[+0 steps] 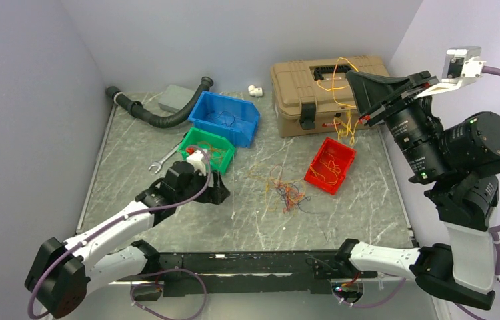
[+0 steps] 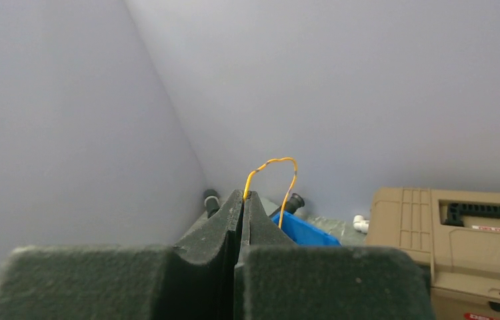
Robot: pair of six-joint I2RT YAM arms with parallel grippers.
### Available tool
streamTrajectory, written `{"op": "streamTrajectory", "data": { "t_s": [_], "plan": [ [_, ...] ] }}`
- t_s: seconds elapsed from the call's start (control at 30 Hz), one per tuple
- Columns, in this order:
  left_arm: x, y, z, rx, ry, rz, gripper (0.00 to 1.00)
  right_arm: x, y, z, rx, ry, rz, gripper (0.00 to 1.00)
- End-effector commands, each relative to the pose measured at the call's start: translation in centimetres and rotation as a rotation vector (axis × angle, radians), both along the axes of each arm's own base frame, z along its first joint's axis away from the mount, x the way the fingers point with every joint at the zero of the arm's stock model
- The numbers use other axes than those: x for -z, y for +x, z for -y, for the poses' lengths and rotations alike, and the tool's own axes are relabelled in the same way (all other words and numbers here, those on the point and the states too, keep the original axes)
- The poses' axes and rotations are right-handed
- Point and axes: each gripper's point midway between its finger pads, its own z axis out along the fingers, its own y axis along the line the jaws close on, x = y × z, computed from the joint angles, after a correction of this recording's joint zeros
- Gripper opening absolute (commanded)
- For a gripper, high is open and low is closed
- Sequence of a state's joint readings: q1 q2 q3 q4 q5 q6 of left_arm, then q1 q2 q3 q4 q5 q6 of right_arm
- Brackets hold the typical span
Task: Untangle the cables
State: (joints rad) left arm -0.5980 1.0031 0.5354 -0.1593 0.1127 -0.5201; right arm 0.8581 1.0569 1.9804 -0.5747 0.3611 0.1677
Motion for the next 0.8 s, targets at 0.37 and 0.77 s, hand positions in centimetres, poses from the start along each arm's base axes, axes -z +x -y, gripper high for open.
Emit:
{"op": "streamTrajectory", "data": {
  "t_s": [0.37, 0.77],
  "plan": [
    [-2.3, 2.1, 12.0, 0.247, 0.064, 0.059, 0.97, 9.1, 5.4, 2.5, 0.360, -0.230, -0.197, 0.00],
    [1.6, 2.3, 19.9, 0.312, 0.081, -0.141, 0.92, 19.0, 9.5, 7.1, 0.574, -0.354, -0.438, 0.00]
  ]
}}
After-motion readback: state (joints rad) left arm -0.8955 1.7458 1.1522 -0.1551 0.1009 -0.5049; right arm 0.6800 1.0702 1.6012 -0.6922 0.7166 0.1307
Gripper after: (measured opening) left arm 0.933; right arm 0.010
